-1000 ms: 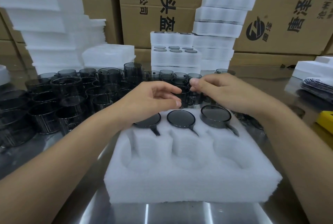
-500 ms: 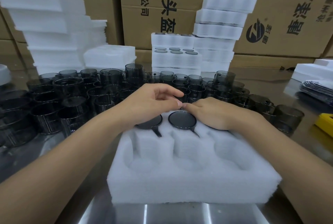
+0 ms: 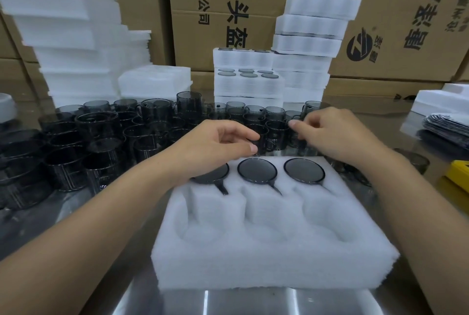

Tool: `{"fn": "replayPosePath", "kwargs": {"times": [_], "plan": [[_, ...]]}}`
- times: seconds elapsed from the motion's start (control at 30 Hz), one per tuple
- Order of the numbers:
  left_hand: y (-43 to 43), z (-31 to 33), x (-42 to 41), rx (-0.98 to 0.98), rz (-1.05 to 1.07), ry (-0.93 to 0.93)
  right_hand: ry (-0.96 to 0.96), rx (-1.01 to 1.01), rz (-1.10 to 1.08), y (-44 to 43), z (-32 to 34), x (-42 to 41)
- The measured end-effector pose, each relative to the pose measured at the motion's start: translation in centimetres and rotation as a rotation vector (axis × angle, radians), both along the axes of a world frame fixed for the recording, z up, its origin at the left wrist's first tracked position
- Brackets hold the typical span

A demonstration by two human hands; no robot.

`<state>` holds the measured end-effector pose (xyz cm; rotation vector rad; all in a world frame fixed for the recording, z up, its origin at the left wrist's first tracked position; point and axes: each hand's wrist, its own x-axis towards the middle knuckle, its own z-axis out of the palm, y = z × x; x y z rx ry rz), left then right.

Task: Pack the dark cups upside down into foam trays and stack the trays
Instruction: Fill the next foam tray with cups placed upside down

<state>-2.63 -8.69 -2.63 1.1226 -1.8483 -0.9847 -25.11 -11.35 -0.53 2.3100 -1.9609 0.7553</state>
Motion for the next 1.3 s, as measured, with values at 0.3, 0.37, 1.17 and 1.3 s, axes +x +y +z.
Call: {"fn": "replayPosePath", "kwargs": {"times": [0.3,0.37,1.17,1.3], "plan": [[0.2,0.1,0.0,-0.002,0.005,-0.025,0.213,0.261,-0.466,-0.4,1.1,-3.5],[0.2,0.1,0.0,-0.003,0.007,-0.028,0.255,0.351,-0.496,-0.2,1.1,-4.0],[0.1,0.0,0.1,-0.021,-0.011,-0.033,0.344,0.434,-0.201,1.2,0.8,-0.9],[-0.2,-0.2,0.3,-0.034,-0.064,-0.034,0.205,0.268,-0.223,1.6,1.5,-0.7]]}}
